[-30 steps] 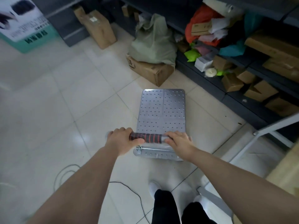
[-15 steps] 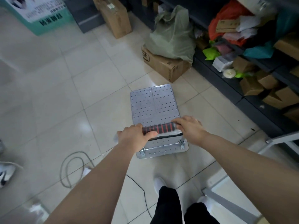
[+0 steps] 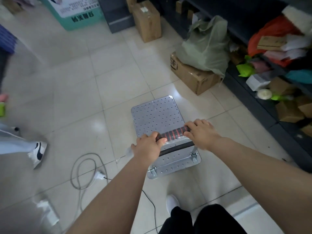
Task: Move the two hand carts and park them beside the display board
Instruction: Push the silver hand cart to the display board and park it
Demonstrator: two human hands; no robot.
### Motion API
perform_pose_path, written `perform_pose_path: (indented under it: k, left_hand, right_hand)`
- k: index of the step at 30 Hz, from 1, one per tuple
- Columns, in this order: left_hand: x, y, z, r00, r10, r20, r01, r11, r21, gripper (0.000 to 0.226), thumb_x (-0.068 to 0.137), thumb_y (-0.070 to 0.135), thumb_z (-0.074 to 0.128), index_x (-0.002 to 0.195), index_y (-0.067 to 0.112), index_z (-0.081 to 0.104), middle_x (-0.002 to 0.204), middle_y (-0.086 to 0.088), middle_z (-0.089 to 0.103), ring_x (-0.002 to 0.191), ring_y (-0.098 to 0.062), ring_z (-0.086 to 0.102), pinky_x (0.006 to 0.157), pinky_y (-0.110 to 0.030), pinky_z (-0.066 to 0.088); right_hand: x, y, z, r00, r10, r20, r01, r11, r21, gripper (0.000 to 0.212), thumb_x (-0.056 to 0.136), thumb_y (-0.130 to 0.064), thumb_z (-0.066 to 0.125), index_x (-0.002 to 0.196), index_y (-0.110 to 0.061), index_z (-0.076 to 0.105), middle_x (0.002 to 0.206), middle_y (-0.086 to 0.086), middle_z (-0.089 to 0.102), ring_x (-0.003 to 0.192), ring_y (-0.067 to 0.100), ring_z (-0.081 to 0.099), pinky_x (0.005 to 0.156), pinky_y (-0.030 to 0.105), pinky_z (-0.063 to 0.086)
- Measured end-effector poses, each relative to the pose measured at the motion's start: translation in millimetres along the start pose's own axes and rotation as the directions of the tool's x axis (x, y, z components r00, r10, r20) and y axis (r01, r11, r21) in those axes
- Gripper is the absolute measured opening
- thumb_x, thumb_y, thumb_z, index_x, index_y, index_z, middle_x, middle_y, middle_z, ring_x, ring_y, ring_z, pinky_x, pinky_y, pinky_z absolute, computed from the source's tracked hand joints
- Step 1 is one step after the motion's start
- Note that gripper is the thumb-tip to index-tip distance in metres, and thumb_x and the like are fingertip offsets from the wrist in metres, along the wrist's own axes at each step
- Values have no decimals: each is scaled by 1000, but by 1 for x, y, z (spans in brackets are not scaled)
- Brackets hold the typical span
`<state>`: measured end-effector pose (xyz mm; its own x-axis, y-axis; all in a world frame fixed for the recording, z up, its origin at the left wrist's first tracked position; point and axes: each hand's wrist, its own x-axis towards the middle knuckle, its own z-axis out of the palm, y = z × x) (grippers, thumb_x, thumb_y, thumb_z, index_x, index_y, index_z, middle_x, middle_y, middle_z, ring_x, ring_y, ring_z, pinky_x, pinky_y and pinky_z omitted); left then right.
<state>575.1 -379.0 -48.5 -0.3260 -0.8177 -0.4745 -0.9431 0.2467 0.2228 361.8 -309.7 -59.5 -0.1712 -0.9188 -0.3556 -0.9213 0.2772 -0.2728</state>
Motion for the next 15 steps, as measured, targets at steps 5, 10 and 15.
perform_pose_path:
  k: [5, 10, 15]
  left_hand:
    - [31, -12, -17, 1000, -21, -17, 21, 1000, -20, 46, 93, 62, 29, 127, 36, 44, 121, -8, 51, 115, -32, 43, 102, -56, 29]
    - [60, -15, -34, 999, -41, 26, 44, 990, -134, 37, 90, 58, 34, 121, 42, 47, 121, -4, 48, 115, -31, 41, 105, -60, 22]
    - [91, 0, -51, 989, -146, -2, 144, 976, -165, 33, 87, 62, 35, 112, 46, 49, 117, -2, 50, 112, -28, 42, 100, -55, 23]
  right_hand:
    - [44, -4, -3, 998, -52, 28, 52, 999, 12, 38, 93, -54, 26, 130, -44, 31, 112, 4, 48, 106, 26, 41, 98, 44, 32]
    - [86, -1, -12, 990, -119, 78, 115, 992, 55, 29, 93, -52, 31, 121, -48, 35, 100, -4, 37, 96, 16, 35, 95, 42, 31]
    - [128, 6, -33, 985, -157, 71, 155, 987, 33, 21, 93, -51, 33, 114, -47, 36, 98, -4, 38, 93, 17, 37, 95, 44, 34]
